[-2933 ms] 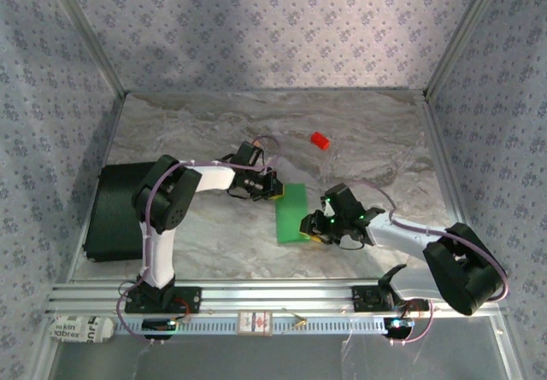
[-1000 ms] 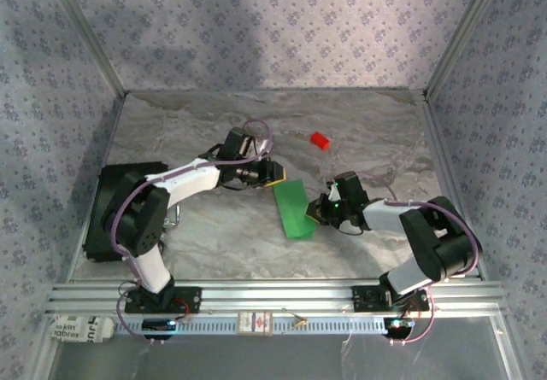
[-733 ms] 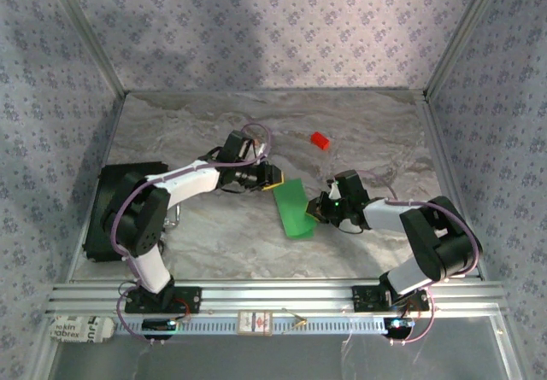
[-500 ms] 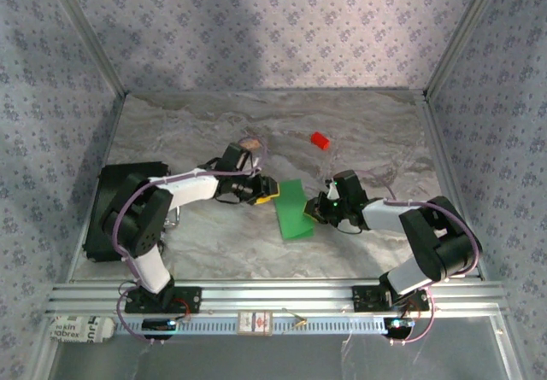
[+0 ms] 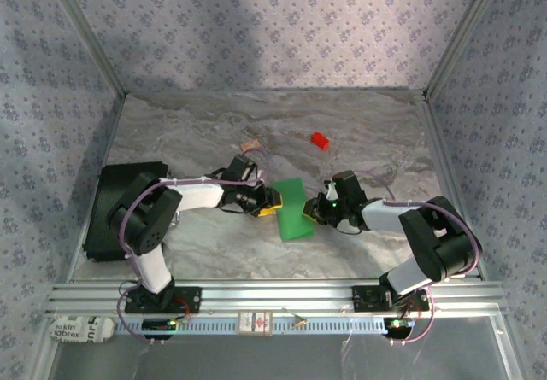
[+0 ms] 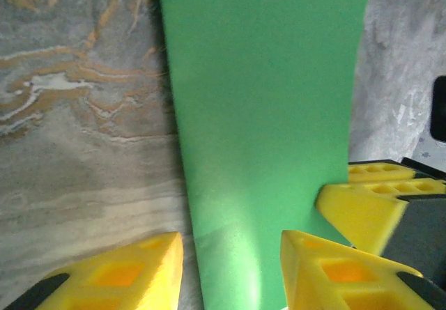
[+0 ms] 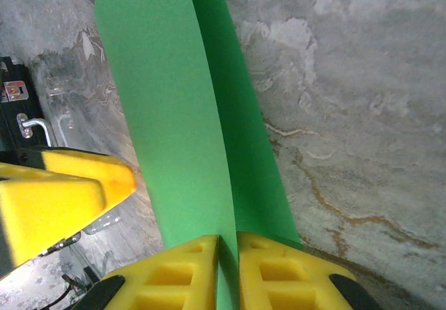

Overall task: Fold a paper plane with a square sheet of paper (pick it up from the middle)
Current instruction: Fold the triangle a second time at the center of the table.

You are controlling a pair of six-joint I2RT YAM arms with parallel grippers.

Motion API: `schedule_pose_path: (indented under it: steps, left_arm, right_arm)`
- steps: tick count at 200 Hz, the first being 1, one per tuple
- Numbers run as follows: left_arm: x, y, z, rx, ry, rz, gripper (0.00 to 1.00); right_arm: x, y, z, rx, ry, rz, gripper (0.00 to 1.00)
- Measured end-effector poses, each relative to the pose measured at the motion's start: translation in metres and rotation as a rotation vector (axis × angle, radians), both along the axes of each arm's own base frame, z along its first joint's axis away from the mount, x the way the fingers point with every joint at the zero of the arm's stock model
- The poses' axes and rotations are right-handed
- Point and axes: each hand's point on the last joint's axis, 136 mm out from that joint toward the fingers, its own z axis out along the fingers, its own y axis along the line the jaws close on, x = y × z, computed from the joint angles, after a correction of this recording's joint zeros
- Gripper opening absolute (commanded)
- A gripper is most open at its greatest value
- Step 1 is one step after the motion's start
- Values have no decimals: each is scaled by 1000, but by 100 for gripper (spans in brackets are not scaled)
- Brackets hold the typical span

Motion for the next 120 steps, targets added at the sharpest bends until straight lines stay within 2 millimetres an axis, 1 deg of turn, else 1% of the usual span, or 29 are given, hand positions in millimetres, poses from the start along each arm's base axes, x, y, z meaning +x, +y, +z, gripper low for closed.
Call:
schedule_pose_path:
  steps: [12,34,78,120]
  left_arm:
    - [0,-1,-5,3,11,3,40]
    - [0,-1,-5,2,14,9,39]
    - [3,-4,-6,-11,19,18,30]
    - [5,-8,-7,-32,22,22,27]
  right_arm:
    - [0,0,0,0,0,0,15]
    - [0,0,0,0,0,0,15]
    - [0,0,-1,1,3,-3,14]
    - [-4,-3,-5,-4,13,-6,14]
